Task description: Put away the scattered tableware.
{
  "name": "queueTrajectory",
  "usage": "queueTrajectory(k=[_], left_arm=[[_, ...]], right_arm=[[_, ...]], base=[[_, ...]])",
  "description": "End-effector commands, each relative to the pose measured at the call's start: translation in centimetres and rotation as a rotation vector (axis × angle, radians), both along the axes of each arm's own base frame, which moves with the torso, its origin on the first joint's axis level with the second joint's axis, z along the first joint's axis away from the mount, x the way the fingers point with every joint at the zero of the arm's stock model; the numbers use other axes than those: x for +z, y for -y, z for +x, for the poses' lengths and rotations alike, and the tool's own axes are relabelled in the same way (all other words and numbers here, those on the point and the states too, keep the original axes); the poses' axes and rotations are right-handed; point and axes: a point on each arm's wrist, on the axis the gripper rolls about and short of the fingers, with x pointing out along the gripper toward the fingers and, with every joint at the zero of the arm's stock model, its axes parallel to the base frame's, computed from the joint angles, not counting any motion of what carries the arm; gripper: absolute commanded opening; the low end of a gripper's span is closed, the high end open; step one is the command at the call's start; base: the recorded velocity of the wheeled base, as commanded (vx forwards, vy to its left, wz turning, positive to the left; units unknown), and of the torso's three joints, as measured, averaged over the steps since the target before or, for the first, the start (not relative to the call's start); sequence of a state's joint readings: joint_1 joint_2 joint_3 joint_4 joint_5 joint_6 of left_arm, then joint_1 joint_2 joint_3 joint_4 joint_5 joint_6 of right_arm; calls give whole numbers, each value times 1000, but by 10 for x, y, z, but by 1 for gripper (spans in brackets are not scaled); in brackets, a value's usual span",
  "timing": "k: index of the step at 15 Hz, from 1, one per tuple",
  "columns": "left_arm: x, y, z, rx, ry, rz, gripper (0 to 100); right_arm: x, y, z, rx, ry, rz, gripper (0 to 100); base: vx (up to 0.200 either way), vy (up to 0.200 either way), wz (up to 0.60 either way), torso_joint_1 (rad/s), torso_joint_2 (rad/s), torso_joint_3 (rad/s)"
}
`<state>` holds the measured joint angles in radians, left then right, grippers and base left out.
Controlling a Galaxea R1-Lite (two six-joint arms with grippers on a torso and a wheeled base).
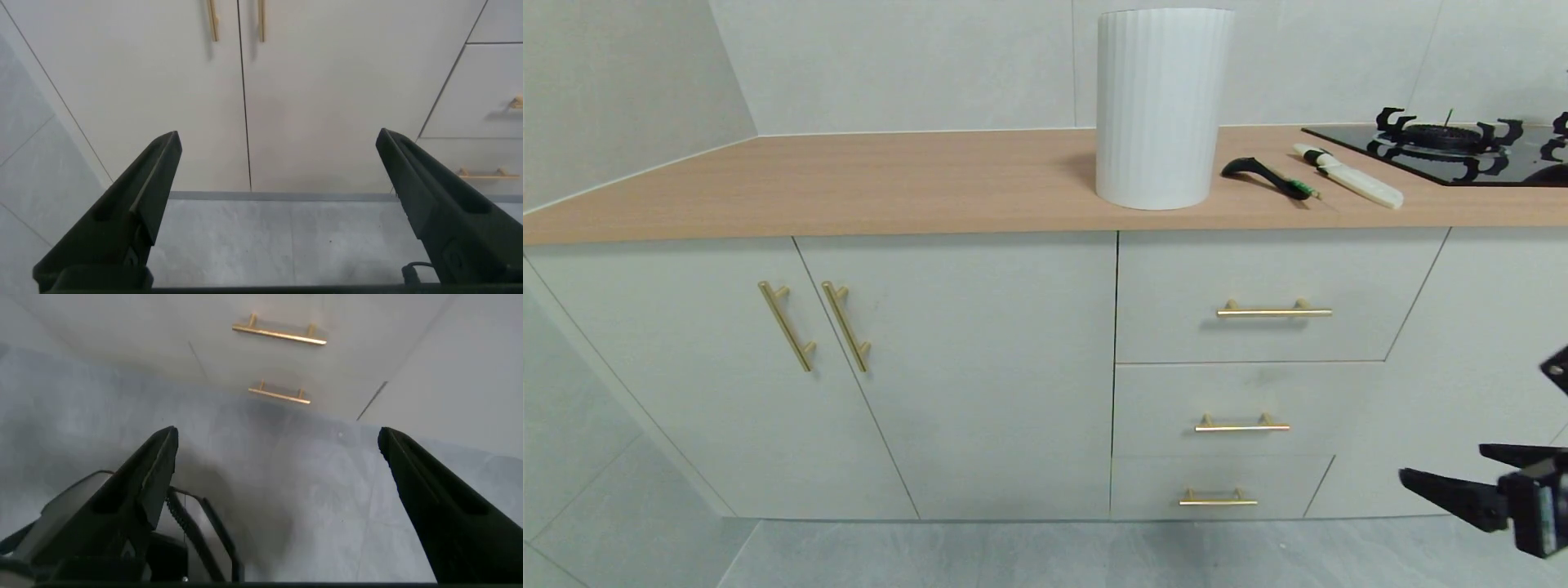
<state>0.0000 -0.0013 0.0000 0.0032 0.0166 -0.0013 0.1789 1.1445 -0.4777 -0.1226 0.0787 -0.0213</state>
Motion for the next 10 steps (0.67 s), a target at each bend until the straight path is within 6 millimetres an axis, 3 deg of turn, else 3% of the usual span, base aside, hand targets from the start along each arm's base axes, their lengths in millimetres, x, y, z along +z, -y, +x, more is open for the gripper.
queueTrajectory(k=[1,5,10], left_arm=[[0,0,0,0,-1,0,100],[0,0,0,0,-1,0,100],[0,0,0,0,-1,0,100]], right_arm=[[-33,-17,69,-10,-114,-48,100],[-66,-30,119,-17,-160,-68,100],[-112,-38,150,-51,-137,-82,100]], base=[[0,0,0,0,0,0],[0,0,0,0,0,0],[0,0,0,0,0,0]])
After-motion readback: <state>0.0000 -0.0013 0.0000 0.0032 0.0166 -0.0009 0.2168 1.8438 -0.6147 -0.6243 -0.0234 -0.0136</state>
